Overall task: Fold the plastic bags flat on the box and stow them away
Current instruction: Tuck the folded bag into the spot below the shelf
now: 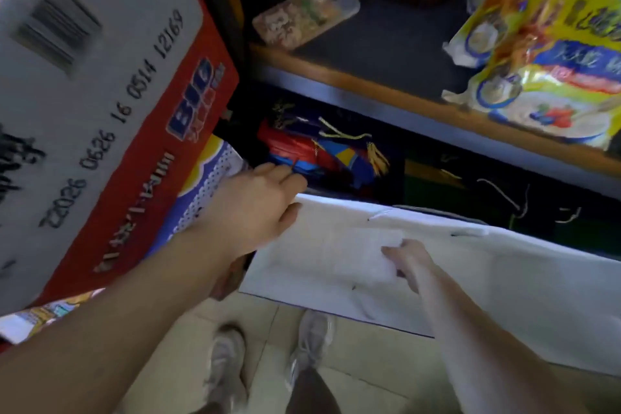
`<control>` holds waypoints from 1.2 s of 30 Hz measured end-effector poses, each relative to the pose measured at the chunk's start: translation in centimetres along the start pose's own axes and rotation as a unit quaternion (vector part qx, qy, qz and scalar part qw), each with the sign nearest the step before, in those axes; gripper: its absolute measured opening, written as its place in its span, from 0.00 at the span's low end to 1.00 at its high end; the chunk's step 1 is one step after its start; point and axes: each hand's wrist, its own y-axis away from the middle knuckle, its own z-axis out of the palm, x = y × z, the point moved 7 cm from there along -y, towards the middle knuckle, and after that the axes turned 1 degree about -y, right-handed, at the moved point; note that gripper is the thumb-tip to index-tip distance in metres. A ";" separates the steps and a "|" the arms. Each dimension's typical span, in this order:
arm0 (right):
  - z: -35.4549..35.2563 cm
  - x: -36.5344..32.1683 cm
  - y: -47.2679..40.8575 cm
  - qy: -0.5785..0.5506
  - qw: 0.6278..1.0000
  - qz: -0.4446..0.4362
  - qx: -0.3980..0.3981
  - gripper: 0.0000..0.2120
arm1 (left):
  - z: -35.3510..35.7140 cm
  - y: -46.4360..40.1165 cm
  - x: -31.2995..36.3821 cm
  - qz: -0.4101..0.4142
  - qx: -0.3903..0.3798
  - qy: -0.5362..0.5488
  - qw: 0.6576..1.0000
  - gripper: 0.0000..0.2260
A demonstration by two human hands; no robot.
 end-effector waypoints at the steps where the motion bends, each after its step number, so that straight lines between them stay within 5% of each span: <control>1: 0.5 0.0 -0.9 0.012 1.000 -0.002 -0.004 0.07 | 0.4 -0.1 -0.2 -0.003 0.006 -0.002 1.000 0.16; 6: -0.4 -1.7 -1.3 0.223 0.973 -0.050 0.023 0.13 | 0.7 -0.7 -0.7 -0.012 0.000 0.034 0.999 0.15; 8: -0.5 -3.3 0.9 0.253 0.964 -0.074 -0.023 0.11 | -0.6 -0.7 -0.8 -0.027 -0.015 0.039 0.999 0.10; 12: -2.2 -6.9 10.4 0.222 0.957 -0.110 -0.152 0.08 | -6.8 0.4 -0.1 -0.039 -0.050 0.048 0.997 0.10; 15: -5.6 -11.5 18.8 0.215 0.943 -0.182 -0.176 0.07 | -14.5 1.4 0.4 -0.057 -0.015 0.045 0.997 0.13; 18: -9.3 -17.6 27.8 0.131 0.936 -0.280 -0.167 0.08 | -23.4 2.9 0.8 -0.055 0.044 0.032 0.997 0.20; 26: -14.1 -30.7 47.8 0.061 0.852 -0.516 -0.063 0.09 | -42.7 8.0 -1.9 -0.046 0.230 -0.070 0.970 0.17; 33: -10.3 -38.1 59.3 0.054 0.772 -0.630 -0.056 0.07 | -50.3 11.7 -10.7 -0.114 0.260 -0.091 0.954 0.30; 36: -7.2 -41.6 62.1 0.057 0.749 -0.658 -0.045 0.07 | -51.9 12.6 -16.8 -0.139 0.258 -0.097 0.951 0.19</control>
